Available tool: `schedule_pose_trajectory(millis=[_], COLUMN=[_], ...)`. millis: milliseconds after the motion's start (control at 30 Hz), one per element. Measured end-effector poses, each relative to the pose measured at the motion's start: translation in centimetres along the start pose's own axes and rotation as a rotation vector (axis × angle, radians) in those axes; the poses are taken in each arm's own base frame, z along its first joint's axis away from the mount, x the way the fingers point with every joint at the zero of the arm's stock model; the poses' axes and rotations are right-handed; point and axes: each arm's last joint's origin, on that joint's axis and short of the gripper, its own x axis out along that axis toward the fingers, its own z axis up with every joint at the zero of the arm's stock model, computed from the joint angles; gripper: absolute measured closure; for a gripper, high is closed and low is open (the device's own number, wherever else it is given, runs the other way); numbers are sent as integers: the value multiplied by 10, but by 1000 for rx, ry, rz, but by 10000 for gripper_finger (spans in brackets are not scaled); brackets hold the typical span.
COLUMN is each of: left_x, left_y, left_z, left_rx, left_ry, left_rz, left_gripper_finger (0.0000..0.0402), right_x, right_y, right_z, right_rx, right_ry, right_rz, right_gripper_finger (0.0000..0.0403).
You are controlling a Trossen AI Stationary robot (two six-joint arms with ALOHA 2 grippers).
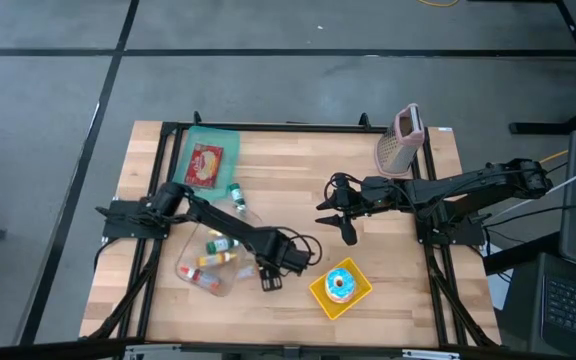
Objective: Pick & Place Food Item
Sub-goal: Put the yellow food coloring bottle into the transparent bin
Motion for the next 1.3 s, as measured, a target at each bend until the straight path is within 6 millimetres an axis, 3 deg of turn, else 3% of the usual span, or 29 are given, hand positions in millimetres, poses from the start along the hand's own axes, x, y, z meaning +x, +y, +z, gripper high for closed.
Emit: schedule_pose_trajectory(millis=[167, 533, 900, 1300], left_x=[-6, -33, -15, -6], left_y=[3, 3, -1, -17], left_z=[-4, 2, -7, -11], left_rx=[12, 10, -40, -91], left_ry=[55, 3, 143, 192], left_rz=[45, 131, 178, 65], left_gripper_finger=[210, 210, 210, 210], right_x=[0, 0, 0, 0], right_y=[0, 0, 0, 0], right_z=[0, 0, 0, 0], right_rx=[0, 0, 0, 3], right_ry=[0, 0, 1, 0], right_rz=[0, 0, 3, 3], right_gripper_finger=[234, 234, 234, 234])
